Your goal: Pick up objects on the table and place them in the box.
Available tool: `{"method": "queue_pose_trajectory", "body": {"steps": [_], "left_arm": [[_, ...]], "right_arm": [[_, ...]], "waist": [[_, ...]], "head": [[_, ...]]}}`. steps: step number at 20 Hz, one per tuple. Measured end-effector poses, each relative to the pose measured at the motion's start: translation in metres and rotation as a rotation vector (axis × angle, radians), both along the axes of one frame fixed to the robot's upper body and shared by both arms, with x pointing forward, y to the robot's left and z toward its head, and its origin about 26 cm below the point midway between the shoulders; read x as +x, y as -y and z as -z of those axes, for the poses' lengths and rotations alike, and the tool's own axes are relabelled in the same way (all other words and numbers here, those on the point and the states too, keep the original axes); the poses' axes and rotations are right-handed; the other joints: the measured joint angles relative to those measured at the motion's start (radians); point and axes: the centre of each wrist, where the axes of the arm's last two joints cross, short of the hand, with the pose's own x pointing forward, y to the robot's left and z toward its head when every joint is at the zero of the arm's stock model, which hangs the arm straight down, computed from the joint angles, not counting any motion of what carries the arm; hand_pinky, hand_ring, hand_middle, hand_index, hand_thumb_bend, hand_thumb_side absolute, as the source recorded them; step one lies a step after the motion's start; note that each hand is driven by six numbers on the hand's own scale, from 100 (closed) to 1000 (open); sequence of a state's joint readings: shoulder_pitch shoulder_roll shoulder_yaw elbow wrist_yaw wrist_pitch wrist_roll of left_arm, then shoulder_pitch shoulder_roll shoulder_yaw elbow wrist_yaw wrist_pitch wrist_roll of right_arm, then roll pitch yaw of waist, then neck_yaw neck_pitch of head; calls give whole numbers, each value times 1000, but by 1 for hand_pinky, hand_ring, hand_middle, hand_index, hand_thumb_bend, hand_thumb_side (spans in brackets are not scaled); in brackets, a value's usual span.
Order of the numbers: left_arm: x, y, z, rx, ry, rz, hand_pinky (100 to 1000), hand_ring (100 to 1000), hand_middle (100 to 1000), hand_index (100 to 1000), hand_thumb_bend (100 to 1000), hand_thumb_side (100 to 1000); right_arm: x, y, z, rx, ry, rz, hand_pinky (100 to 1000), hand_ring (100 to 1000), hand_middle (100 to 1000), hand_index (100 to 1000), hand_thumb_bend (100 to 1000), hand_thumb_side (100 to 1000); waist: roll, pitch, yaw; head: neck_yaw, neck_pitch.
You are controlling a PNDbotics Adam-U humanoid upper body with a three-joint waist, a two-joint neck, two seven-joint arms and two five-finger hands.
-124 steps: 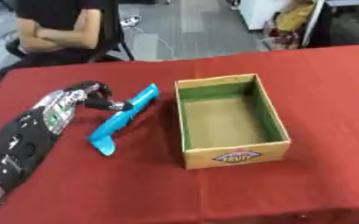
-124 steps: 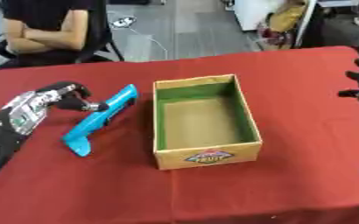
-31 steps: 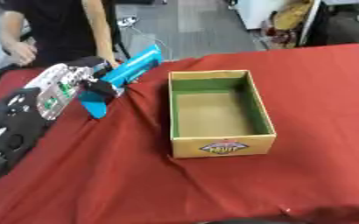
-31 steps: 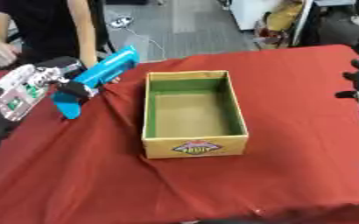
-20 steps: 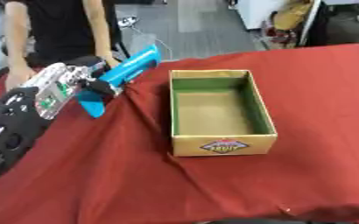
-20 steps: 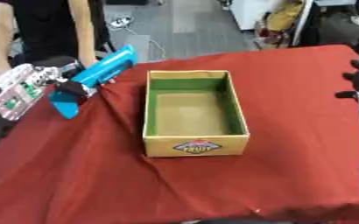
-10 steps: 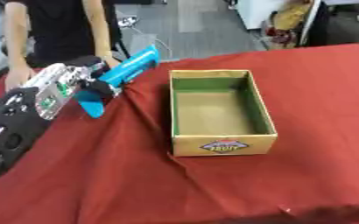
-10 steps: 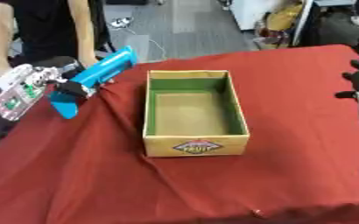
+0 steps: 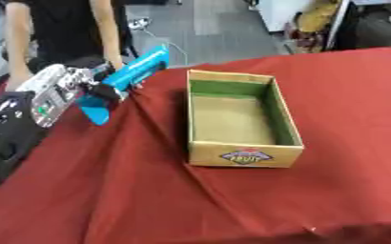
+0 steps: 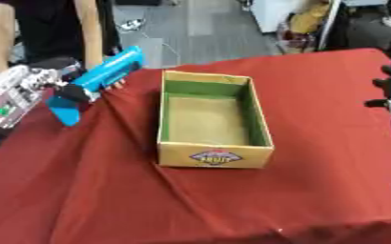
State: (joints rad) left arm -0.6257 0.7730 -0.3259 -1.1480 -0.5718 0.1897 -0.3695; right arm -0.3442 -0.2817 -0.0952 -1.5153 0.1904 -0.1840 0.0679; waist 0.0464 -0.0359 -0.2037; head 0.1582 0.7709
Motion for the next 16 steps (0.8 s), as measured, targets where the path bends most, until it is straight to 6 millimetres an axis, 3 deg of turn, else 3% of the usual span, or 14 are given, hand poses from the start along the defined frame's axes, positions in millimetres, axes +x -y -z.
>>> {"method": "queue_pose_trajectory", "body": {"steps": [6, 16], "left_arm": [[-7, -6, -31, 18, 58, 7, 216, 115, 141, 298, 100, 421], [-11, -9, -39, 25, 64, 0, 216, 115, 141, 298, 100, 422]], "right_arm": [[0, 0, 0, -2, -2, 0, 636, 858, 919, 1000, 489, 940], [0, 0, 0, -5, -2, 0, 637, 859, 919, 1000, 490, 939]], "waist": [[3, -2, 0], [3, -2, 0]], "head": [[0, 0], [-1, 0]]}}
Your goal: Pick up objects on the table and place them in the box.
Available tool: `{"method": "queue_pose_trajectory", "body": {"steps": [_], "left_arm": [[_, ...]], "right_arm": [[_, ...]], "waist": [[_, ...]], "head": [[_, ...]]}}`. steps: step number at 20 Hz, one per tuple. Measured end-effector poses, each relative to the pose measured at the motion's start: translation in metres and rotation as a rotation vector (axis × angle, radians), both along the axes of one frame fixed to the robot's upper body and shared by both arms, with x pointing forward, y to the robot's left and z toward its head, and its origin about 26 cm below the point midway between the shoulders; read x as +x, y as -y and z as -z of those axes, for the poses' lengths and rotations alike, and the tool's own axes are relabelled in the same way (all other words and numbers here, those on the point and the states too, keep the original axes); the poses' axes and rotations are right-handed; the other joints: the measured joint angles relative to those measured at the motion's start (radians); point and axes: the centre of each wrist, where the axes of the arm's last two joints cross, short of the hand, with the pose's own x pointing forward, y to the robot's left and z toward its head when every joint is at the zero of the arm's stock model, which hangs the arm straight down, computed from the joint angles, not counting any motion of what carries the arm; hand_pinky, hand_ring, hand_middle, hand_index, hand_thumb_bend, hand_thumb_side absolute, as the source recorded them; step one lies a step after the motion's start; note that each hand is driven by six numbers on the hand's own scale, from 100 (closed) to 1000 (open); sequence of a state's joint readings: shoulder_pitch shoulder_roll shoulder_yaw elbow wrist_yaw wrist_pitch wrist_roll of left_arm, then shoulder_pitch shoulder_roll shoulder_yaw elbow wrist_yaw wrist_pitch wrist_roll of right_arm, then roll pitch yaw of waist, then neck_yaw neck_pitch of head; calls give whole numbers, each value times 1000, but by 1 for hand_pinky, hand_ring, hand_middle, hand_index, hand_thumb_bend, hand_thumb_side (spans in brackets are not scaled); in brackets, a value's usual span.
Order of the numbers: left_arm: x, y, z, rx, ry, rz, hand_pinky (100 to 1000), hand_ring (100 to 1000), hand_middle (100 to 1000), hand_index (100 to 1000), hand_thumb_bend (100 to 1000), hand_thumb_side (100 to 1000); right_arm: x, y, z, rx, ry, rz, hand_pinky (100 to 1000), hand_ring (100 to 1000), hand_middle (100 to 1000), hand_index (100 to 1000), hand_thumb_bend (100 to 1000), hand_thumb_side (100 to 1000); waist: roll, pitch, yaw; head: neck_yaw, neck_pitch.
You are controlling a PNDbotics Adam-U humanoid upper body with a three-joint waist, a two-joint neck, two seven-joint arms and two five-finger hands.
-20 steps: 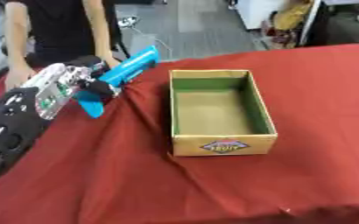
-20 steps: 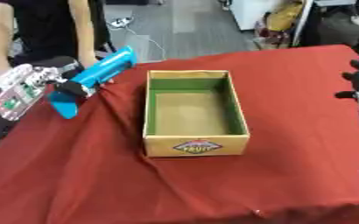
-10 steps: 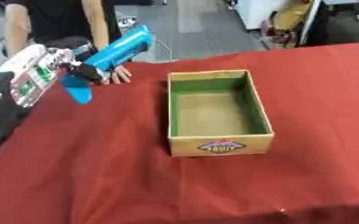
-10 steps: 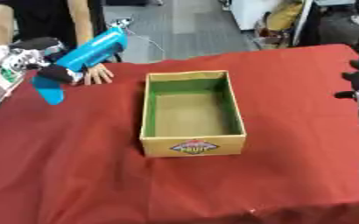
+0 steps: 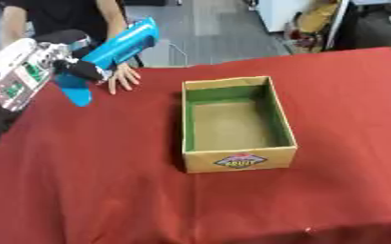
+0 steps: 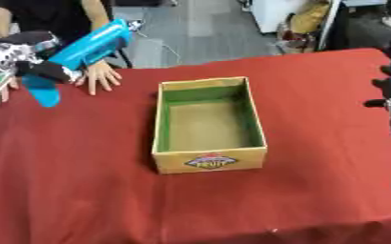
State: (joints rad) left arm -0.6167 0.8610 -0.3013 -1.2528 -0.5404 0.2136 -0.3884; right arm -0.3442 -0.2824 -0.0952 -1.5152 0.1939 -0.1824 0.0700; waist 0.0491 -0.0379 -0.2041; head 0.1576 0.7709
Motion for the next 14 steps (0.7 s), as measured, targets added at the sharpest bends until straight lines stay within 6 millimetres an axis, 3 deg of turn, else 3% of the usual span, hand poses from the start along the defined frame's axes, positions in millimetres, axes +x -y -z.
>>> {"method": "queue_pose_trajectory", "body": {"steps": [14], "left_arm": [[2, 4, -5, -5, 8, 11, 213, 111, 138, 295, 100, 423]], "right_arm": [[0, 0, 0, 0, -1, -1, 637, 859, 919, 1000, 491, 938]], "waist": [[0, 0, -3]], "head": [[0, 0]]}}
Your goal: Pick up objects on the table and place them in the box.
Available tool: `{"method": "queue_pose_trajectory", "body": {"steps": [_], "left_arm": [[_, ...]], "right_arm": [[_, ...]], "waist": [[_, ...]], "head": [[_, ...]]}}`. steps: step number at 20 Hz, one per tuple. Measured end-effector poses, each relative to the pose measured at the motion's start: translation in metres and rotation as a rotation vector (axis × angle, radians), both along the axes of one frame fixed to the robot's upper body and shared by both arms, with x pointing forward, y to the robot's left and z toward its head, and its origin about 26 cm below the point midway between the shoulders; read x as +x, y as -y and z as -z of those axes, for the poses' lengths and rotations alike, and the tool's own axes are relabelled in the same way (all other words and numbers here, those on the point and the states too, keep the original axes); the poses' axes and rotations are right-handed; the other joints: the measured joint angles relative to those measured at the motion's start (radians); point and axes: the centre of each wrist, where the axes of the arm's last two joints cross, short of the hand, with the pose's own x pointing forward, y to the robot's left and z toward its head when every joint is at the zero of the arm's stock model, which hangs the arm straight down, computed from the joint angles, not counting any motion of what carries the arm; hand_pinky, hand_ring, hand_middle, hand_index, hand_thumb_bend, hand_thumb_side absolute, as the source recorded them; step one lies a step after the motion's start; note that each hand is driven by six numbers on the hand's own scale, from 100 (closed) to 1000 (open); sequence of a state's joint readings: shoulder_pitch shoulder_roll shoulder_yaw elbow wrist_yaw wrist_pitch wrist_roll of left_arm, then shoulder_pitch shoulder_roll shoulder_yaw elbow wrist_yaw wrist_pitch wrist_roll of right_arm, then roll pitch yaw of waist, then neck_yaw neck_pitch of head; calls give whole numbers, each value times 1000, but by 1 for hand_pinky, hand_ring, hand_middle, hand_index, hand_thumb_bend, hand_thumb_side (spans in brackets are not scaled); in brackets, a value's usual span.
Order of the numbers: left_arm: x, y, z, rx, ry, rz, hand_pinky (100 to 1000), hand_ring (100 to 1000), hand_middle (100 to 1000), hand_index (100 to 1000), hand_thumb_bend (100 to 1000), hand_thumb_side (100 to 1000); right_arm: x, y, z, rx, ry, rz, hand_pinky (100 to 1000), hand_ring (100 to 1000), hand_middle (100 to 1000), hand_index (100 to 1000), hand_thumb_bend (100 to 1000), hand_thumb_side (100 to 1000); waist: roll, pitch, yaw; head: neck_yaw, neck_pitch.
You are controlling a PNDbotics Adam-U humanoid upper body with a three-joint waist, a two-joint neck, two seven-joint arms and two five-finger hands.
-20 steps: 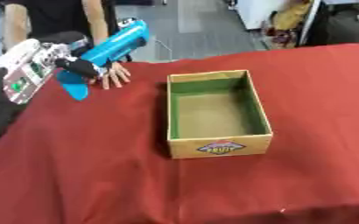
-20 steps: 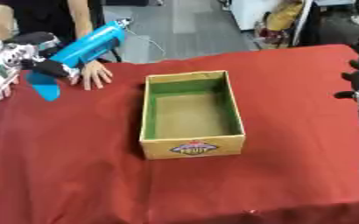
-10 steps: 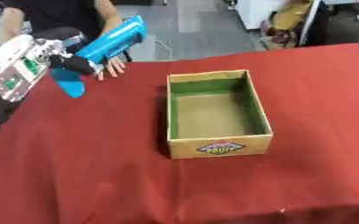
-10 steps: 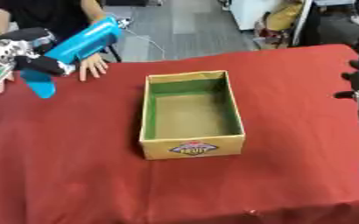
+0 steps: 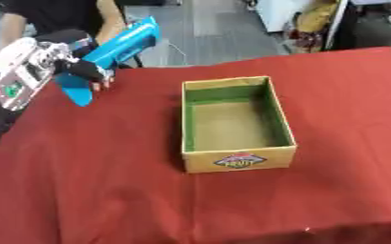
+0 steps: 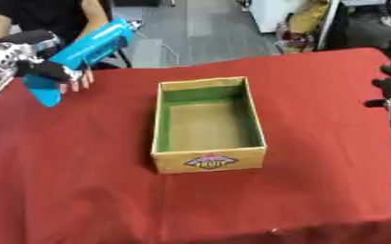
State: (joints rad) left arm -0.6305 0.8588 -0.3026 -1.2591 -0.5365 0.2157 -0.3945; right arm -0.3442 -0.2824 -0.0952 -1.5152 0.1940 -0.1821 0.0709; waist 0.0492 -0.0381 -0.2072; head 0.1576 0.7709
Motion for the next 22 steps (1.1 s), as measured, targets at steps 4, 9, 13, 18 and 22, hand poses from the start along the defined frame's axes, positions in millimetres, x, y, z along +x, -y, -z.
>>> {"method": "queue_pose_trajectory", "body": {"steps": [4, 9, 13, 18, 22], "left_arm": [[9, 19, -4, -18, 12, 54, 211, 108, 136, 294, 100, 423], [27, 59, -1, -54, 13, 144, 206, 102, 131, 291, 100, 419], [43, 89, 14, -76, 7, 176, 206, 100, 129, 290, 100, 418], [59, 108, 36, -86, -14, 170, 207, 100, 129, 290, 100, 419], [65, 112, 46, -88, -21, 162, 206, 100, 127, 289, 100, 418]], "right_arm": [[0, 0, 0, -2, -2, -3, 636, 859, 919, 1000, 490, 938], [0, -1, 0, -2, -4, -6, 636, 859, 919, 1000, 489, 937], [0, -2, 1, -5, -5, -14, 637, 859, 919, 1000, 487, 940], [0, -4, 2, 2, -7, -18, 636, 859, 919, 1000, 487, 939], [0, -5, 2, 2, -9, -19, 637, 860, 919, 1000, 487, 939]], "waist": [[0, -4, -4], [-1, -6, -6], [-3, -10, -11], [-4, -10, -12], [-4, -10, -13]], "head": [[0, 0], [2, 0], [10, 0], [19, 0], [24, 0]]}}
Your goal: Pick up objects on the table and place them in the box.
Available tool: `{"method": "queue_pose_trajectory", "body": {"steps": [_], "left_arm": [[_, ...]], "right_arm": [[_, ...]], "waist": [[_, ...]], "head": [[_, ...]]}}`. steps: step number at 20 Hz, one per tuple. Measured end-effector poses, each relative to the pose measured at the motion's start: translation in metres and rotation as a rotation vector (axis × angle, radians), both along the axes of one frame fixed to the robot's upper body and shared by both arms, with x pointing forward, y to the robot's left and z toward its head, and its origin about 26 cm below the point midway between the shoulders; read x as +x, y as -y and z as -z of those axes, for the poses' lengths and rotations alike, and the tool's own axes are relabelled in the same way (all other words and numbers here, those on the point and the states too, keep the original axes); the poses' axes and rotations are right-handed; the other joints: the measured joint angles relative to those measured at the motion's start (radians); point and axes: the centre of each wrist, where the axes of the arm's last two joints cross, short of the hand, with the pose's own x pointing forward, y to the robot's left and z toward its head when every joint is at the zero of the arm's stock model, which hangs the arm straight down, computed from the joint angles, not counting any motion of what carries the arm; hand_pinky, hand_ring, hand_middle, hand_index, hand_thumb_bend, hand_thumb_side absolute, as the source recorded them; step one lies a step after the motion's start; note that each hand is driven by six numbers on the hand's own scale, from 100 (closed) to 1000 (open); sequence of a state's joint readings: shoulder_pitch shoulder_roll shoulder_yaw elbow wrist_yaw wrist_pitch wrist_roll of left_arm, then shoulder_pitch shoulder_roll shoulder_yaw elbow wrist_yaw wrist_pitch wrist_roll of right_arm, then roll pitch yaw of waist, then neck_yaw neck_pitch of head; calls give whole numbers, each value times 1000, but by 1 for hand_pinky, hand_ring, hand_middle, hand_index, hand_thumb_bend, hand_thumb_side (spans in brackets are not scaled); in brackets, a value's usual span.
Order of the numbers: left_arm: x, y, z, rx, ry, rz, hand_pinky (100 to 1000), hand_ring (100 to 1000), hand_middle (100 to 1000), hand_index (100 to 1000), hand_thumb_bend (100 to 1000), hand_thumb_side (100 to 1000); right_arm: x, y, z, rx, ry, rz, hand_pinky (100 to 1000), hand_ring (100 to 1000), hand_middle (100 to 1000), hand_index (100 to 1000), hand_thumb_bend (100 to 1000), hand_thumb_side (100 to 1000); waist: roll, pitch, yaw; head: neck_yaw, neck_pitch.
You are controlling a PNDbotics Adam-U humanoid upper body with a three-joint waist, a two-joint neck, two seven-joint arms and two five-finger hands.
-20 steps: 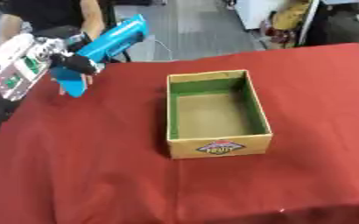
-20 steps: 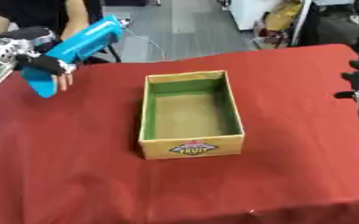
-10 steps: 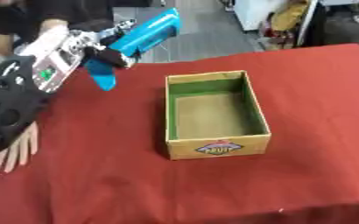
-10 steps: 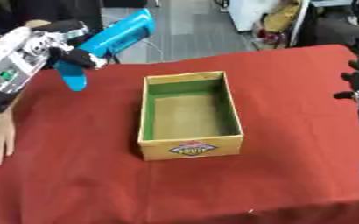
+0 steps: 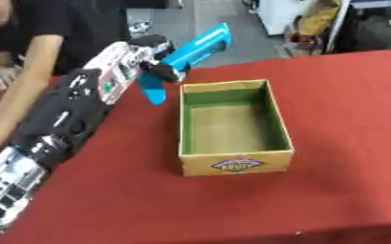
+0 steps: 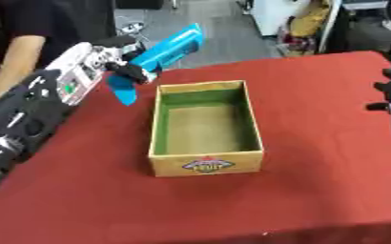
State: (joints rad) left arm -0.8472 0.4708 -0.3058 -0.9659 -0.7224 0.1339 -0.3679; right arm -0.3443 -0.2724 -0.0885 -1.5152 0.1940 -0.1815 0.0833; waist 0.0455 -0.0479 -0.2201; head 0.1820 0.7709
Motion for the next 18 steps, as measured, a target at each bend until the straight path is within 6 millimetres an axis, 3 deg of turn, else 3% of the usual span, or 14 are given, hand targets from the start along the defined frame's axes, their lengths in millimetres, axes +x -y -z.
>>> {"method": "queue_pose_trajectory", "body": {"steps": [18], "left_arm": [[7, 34, 14, -47, -3, 56, 200, 100, 122, 286, 100, 414]], "right_arm": [[0, 0, -1, 2, 6, 8, 639, 860, 919, 1000, 484, 951]], "waist": [[0, 6, -11]], "head": [[11, 0]]}}
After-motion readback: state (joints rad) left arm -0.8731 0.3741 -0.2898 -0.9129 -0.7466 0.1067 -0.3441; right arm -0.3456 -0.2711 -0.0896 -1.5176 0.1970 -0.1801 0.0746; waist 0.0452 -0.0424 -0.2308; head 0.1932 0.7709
